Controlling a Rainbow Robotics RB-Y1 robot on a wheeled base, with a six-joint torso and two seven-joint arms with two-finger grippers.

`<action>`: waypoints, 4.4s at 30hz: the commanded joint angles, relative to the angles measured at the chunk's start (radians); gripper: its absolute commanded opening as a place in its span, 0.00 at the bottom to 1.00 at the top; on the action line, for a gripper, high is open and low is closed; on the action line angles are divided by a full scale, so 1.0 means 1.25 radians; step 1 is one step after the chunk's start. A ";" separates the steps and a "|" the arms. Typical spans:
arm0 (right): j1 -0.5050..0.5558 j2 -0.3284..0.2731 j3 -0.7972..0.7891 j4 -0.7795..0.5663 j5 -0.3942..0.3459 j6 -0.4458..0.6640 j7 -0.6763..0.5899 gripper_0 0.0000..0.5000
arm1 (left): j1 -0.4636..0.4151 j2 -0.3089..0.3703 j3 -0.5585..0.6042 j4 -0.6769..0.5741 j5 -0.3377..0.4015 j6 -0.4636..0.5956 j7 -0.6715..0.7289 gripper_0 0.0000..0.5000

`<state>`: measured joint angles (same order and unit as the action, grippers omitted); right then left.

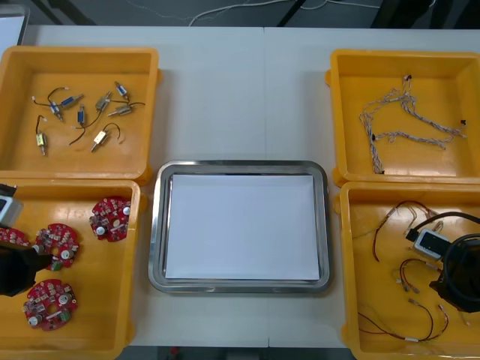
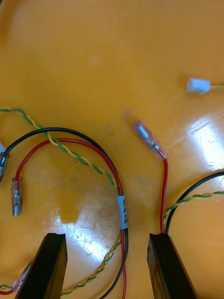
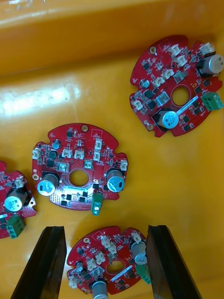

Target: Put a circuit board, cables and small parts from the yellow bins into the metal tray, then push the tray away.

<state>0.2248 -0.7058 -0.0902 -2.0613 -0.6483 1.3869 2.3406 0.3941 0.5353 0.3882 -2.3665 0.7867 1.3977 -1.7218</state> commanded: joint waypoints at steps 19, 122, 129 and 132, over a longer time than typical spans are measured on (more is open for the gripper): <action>-0.003 0.026 0.037 0.019 0.015 -0.021 0.031 1.00 | -0.010 -0.001 -0.045 0.113 -0.046 -0.064 -0.133 1.00; -0.198 0.065 -0.292 -0.302 -0.263 0.426 -0.288 0.00 | -0.082 -0.002 -0.155 0.218 -0.147 -0.117 -0.120 0.00; -0.223 0.033 -0.248 -0.326 -0.252 0.426 -0.433 0.00 | -0.098 0.004 -0.144 0.202 -0.127 -0.108 -0.109 0.00; -0.240 0.016 -0.221 -0.328 -0.242 0.426 -0.493 0.00 | -0.108 0.005 -0.126 0.176 -0.115 -0.071 -0.104 0.00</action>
<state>-0.0336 -0.6315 -0.4184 -2.4367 -0.9658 1.9160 1.8116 0.2897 0.5353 0.2118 -2.0983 0.6213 1.2699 -1.7729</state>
